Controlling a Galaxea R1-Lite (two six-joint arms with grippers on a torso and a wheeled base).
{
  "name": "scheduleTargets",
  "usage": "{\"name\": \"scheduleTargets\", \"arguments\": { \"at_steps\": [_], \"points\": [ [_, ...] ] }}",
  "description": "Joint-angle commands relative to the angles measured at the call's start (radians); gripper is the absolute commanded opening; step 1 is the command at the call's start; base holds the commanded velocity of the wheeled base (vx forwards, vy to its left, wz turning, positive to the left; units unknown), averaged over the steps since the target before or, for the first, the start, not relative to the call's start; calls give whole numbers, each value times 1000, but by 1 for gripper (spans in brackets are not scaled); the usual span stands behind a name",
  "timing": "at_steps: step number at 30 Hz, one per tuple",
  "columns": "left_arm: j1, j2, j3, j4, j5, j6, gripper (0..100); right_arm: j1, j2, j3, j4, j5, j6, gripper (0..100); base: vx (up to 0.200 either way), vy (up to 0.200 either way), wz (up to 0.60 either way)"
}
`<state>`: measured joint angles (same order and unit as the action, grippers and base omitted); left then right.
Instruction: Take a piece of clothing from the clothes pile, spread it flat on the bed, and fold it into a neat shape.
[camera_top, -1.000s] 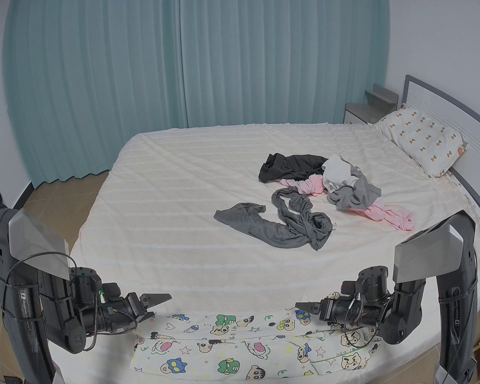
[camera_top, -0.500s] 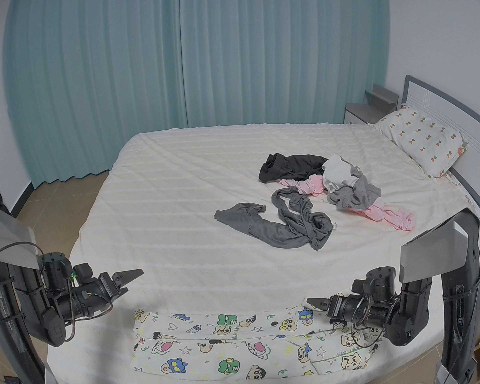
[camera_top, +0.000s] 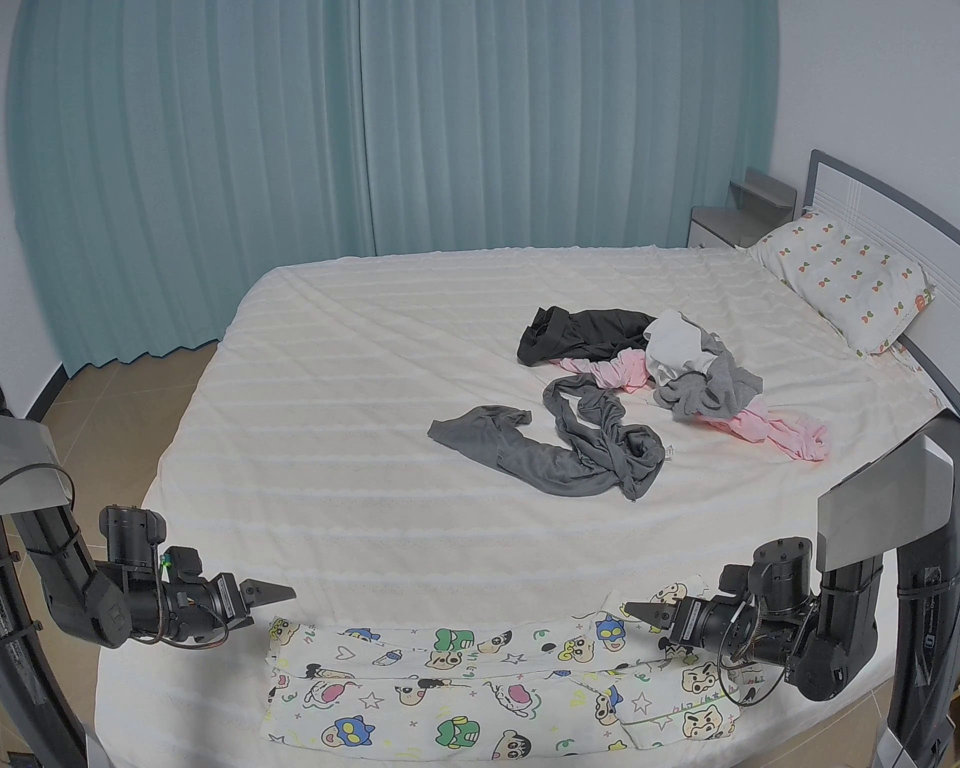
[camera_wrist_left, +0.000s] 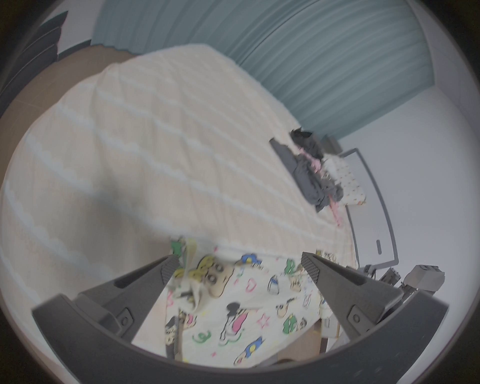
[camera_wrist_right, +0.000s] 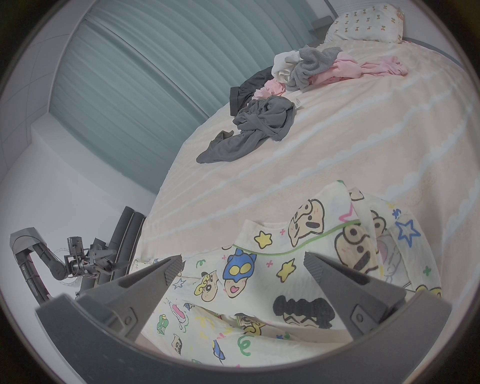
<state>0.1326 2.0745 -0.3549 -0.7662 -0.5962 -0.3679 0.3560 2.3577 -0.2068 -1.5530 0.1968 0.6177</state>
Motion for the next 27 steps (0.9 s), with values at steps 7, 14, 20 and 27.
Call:
{"name": "scheduleTargets", "arguments": {
  "at_steps": [7, 14, 20, 27],
  "points": [
    [87, -7, -111, 278, -71, 303, 100, -5, 23, 17, -12, 6, 1, 100, 0, 0, 0],
    [13, 39, -133, 266, -45, 302, 100, -5, 23, 15, -12, 6, 1, 100, 0, 0, 0],
    [-24, 45, -134, 265, -10, 302, 100, -5, 22, 14, -12, 6, -1, 100, 0, 0, 0],
    [-73, 75, -87, 173, 61, 307, 100, -5, 18, 15, -12, 4, -1, 100, 0, 0, 0]
  ]
}}
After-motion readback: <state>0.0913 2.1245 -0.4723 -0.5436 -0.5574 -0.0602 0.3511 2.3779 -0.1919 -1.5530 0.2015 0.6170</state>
